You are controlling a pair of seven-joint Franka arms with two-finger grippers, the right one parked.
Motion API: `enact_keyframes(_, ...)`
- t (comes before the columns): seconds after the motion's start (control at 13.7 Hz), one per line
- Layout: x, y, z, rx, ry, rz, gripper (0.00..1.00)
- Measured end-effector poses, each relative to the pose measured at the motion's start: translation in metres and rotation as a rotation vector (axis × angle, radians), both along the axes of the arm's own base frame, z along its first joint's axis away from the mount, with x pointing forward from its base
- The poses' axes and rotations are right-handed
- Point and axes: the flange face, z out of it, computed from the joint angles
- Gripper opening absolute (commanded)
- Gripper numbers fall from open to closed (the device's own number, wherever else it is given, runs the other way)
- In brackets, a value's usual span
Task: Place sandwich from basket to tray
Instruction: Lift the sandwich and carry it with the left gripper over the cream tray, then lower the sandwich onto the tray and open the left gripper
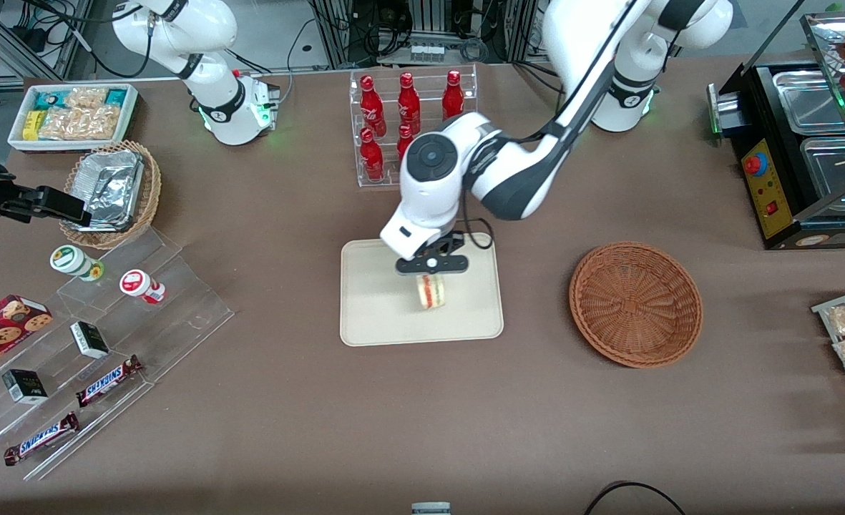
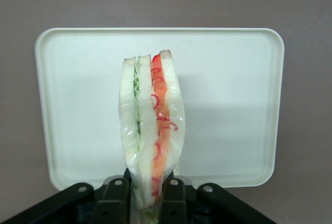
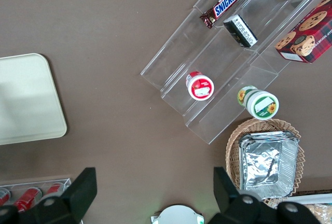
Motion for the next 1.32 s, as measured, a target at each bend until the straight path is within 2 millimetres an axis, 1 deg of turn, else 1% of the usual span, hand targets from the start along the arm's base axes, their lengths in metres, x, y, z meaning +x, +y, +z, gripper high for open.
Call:
enact_keyframes(0.15, 0.003, -0.011, -0.024, -0.033, -0.022, -0.005, 0.01)
enact_keyframes(0.29, -0.001, -0.02, -0.051, -0.034, -0.021, -0.018, 0.01)
enact_keyframes(0.44, -0.005, -0.024, -0.07, -0.014, -0.027, -0.04, 0.01)
enact_keyframes(0.66, -0.007, -0.025, -0.083, 0.004, -0.025, -0.052, 0.01)
enact_keyframes(0.88, -0.013, -0.029, -0.095, 0.026, -0.025, -0.074, 0.01)
enact_keyframes(0.95, -0.015, -0.029, -0.1, 0.036, -0.027, -0.082, 0.06)
enact_keyframes(1.02, -0.015, -0.029, -0.105, 0.042, -0.025, -0.086, 0.28)
enact_keyframes(1.1, -0.015, -0.029, -0.108, 0.045, -0.023, -0.086, 0.69)
enact_keyframes(1.17, -0.016, -0.029, -0.11, 0.047, -0.021, -0.086, 0.97)
enact_keyframes(1.24, -0.015, -0.028, -0.11, 0.048, -0.021, -0.086, 0.99)
enact_keyframes(1.32, -0.015, -0.028, -0.109, 0.047, -0.022, -0.086, 0.99)
